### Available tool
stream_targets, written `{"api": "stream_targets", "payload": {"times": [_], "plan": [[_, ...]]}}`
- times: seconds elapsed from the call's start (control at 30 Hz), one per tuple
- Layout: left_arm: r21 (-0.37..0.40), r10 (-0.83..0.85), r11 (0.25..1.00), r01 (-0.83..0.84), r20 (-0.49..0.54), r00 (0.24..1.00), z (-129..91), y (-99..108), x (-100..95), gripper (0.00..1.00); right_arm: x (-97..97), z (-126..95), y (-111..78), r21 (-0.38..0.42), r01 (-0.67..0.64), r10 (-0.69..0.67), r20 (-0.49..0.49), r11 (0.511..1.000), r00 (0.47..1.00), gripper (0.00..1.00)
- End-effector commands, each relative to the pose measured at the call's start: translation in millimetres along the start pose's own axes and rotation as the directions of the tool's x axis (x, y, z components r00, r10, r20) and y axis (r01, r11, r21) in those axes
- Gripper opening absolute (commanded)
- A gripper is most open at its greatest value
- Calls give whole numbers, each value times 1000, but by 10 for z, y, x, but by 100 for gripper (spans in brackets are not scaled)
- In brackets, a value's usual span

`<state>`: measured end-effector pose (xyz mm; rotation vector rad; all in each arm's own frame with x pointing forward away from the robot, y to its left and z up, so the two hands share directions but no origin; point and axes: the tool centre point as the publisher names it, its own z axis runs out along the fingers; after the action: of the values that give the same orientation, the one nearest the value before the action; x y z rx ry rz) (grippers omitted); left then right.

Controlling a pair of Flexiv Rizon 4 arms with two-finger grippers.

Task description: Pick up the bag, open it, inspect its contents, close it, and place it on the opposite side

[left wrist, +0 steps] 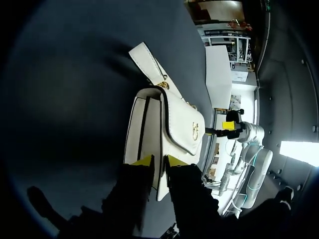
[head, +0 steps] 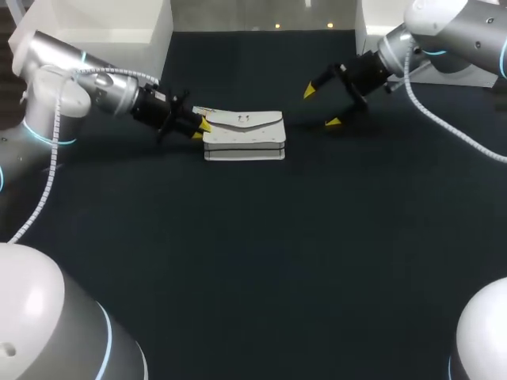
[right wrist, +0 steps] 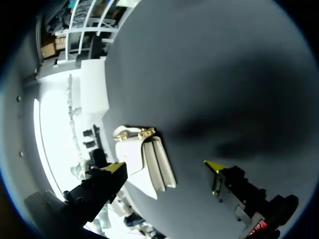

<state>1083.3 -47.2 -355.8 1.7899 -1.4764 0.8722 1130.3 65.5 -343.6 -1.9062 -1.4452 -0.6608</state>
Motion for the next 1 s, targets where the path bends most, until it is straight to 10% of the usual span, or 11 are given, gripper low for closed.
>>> {"api": "stream_targets", "payload": {"times": [0.03,1.0], "plan": [[39,-2,999,2,-4,1000,18,25,-15,0,-2,-44,0,-3,-5,5,10,1000,1000,100],[-56,213,976,-208,96,972,-853,-468,-447,0,-234,-524,13,10,7,-9,210,1000,978,100]]}}
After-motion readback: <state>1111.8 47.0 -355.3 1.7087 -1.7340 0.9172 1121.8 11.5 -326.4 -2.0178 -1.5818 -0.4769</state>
